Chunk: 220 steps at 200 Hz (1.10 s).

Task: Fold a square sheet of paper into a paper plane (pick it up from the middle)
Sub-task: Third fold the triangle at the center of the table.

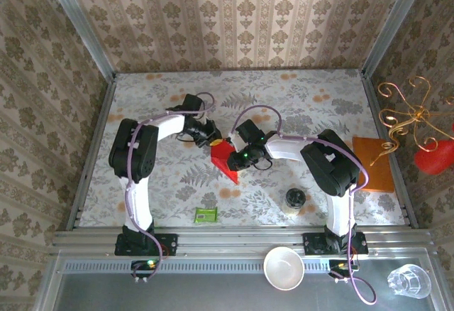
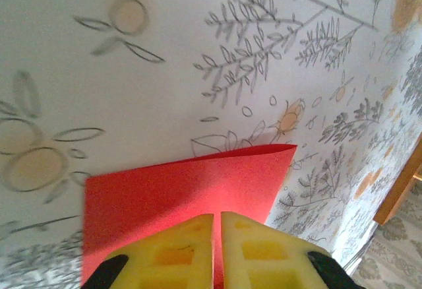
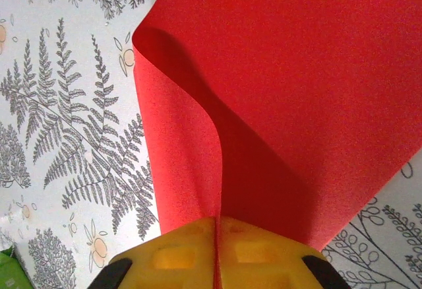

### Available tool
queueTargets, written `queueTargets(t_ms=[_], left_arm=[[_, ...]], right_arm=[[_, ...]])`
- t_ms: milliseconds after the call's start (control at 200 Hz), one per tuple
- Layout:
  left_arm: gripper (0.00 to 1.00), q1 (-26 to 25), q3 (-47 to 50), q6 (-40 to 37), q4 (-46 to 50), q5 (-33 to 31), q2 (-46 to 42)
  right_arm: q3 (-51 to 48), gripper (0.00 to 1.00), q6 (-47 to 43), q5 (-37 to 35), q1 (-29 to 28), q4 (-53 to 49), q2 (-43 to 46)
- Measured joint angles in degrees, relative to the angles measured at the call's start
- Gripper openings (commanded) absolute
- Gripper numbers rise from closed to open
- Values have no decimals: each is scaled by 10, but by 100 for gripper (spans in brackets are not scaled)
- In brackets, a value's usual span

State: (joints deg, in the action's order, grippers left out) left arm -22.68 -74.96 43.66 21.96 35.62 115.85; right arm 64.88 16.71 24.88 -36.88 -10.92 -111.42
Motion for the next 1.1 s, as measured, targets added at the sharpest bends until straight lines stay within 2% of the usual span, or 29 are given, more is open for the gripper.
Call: queueTargets(t_ms=[210, 1100], left_arm=[[9, 6, 12, 0, 14, -11, 0], [8, 2, 13, -21, 23, -9, 8]], right_arm=[[0, 10, 0, 11, 0, 0, 0], [12, 9, -15, 30, 0, -1, -4]])
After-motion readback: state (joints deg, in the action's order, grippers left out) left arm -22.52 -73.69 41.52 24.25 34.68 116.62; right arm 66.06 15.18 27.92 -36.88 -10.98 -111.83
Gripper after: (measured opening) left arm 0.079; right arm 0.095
